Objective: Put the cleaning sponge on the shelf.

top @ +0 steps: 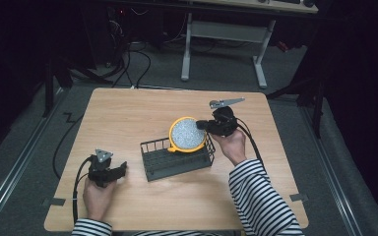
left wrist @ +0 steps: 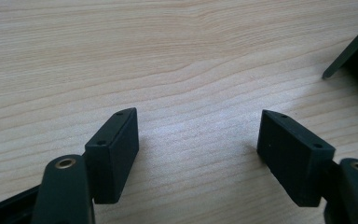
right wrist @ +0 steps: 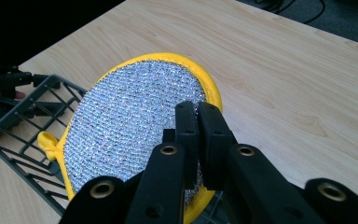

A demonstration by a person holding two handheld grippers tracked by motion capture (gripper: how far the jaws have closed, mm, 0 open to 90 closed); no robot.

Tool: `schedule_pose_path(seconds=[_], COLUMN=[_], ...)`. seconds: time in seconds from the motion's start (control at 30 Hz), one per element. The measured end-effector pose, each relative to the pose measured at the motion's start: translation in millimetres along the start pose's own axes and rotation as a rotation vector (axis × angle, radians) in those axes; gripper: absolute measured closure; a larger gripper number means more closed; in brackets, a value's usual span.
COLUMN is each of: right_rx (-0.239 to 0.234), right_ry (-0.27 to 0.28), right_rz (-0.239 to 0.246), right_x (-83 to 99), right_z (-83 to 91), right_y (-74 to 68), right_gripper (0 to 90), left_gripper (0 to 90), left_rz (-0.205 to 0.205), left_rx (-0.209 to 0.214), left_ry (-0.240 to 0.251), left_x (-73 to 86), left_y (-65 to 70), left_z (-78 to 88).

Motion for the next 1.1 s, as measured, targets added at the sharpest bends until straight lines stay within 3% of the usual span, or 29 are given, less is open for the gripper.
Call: schedule_pose_path(seconds=[0.3, 0.37, 0.63, 0.73, 1.03, 1.1], right_rx=[0.003, 0.019, 0.029, 0.047, 0.059, 0.075], right_ry=[-0.007, -0.01, -0.011, 0.004, 0.023, 0.004], right_rz=[0.038, 0.065, 0.063, 0.086, 0.072, 0.1], right_x=[8.0, 9.3, 14.7, 18.2, 15.4, 16.9], right_z=[-2.2, -1.9, -2.3, -0.3, 1.4, -1.4], right_y=[-1.8, -3.8, -3.2, -3.0, -1.0, -2.0], right_gripper=[87.6, 87.5, 87.5, 87.5, 87.5, 87.5], left_gripper=[29.9, 29.9, 29.9, 29.9, 29.9, 29.9], left_rz=[0.0, 0.0, 0.0, -0.001, -0.001, -0.001], left_rx=[-0.001, -0.001, 0.0, -0.001, -0.001, -0.001], left_ry=[0.001, 0.0, 0.0, -0.002, -0.001, -0.002], left_x=[0.0, 0.0, 0.0, 0.0, 0.0, 0.0], left_y=[0.1, 0.1, 0.0, 0.2, 0.1, 0.2], left_z=[-0.1, 0.0, 0.0, 0.1, 0.0, 0.1])
Point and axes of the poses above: each handheld gripper's, and its own axes: z roughly backward along the jaws, x roughly out of its underside, y roughly to its right, the point moved 5 cm from there along -z, roughly forward along the jaws, and after that the axes turned 1 degree about -y, right-handed, at the moved point
